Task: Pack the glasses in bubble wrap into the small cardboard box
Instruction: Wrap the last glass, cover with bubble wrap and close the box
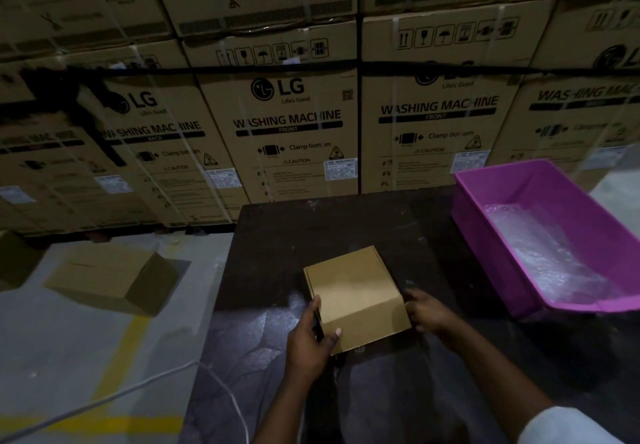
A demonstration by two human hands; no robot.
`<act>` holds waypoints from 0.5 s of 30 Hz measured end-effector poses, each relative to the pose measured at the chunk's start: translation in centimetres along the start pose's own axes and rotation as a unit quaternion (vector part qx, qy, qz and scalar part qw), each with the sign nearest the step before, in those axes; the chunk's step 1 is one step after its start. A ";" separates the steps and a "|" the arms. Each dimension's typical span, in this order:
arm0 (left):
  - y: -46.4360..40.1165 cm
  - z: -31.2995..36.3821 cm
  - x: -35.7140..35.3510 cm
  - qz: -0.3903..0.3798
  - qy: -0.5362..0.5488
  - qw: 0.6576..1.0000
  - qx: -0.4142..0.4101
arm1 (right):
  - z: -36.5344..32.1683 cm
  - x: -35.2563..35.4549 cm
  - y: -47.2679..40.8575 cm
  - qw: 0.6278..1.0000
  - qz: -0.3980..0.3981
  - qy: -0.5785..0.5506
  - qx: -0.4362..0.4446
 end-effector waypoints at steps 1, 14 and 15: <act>0.0 0.1 0.1 0.000 -0.001 1.000 0.000 | -0.1 -0.2 -0.2 0.999 0.005 0.029 0.012; 0.1 0.5 0.8 -0.015 -0.087 0.996 0.013 | -0.7 1.0 0.5 0.900 -0.028 0.412 0.138; 0.0 0.6 0.9 -0.016 -0.108 0.994 0.013 | -0.9 1.1 0.6 0.898 -0.034 0.417 0.136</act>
Point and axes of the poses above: each hand's wrist, its own y-axis away from the middle knuckle, its own x-axis out of the back of the hand, z = x × y, the point moved 1 cm from there along -y, towards the middle knuckle, and after that the axes turned 12 degrees about -z, right-handed, at the moved point
